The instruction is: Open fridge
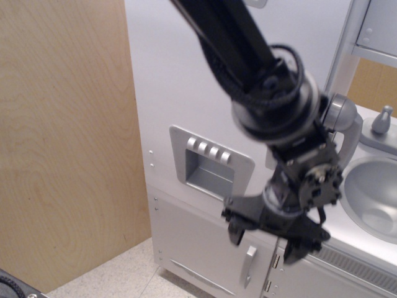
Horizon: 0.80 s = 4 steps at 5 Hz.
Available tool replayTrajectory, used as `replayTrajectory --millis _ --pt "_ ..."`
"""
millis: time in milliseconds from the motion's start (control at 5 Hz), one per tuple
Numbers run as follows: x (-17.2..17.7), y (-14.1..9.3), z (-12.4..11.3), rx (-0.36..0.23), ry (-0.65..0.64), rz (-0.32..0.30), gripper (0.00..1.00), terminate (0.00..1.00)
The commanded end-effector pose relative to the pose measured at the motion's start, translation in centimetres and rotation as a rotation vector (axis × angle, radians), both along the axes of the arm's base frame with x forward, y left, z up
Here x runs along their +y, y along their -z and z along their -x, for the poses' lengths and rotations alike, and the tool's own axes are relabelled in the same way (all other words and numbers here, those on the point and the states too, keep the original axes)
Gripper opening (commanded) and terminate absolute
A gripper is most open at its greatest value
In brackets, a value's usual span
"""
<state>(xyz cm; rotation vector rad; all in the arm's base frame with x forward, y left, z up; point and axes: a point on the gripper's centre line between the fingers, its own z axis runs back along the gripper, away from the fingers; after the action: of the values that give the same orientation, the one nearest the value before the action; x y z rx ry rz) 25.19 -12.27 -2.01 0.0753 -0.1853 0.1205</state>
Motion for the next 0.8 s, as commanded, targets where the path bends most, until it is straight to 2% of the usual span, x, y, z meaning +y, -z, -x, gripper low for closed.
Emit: replayTrajectory --millis 0,200,600 --pt "2.8 -5.0 -5.7 -0.126 -0.002 0.014 1.0 0.0" --pt "3.7 -6.0 -7.1 -0.115 0.012 0.031 1.0 0.0" --pt "3.1 -7.7 -8.3 -0.158 0.068 0.105 1.0 0.0"
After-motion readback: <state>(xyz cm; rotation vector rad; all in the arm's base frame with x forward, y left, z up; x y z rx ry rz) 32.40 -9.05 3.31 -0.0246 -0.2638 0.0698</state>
